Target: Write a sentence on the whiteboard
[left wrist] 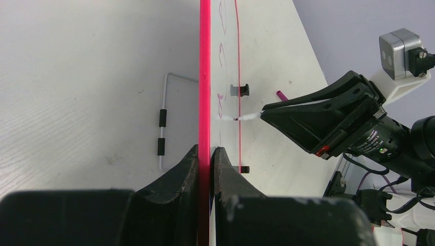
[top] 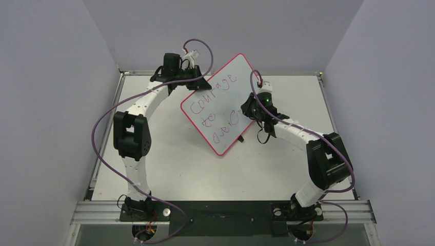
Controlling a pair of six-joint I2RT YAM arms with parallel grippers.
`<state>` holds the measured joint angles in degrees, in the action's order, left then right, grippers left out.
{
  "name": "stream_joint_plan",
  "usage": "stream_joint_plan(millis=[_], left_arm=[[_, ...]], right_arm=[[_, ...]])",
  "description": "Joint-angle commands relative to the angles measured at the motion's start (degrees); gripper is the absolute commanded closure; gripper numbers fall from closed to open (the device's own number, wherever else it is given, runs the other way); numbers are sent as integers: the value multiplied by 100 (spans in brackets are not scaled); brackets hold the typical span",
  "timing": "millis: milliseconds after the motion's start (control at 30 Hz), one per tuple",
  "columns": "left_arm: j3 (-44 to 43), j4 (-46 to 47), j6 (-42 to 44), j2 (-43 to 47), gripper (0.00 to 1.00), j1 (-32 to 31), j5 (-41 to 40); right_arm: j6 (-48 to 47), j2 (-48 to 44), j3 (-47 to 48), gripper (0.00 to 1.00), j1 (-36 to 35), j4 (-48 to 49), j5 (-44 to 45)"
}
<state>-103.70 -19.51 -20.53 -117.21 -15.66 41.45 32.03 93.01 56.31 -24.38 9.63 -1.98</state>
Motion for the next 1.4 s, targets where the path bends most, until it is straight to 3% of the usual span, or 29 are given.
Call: stream_joint_plan(millis=[0,967,1367], left_arm=[[17,28,559,106,100,-86,-188],[8,31,551,144,100,-86,-180],[8,36,551,149,100,-86,-187]], right_arm=[[-4,204,126,100,30,265,-61],[101,111,-468,100,78,136,176],[212,-96,-591,100,-321,108,180]])
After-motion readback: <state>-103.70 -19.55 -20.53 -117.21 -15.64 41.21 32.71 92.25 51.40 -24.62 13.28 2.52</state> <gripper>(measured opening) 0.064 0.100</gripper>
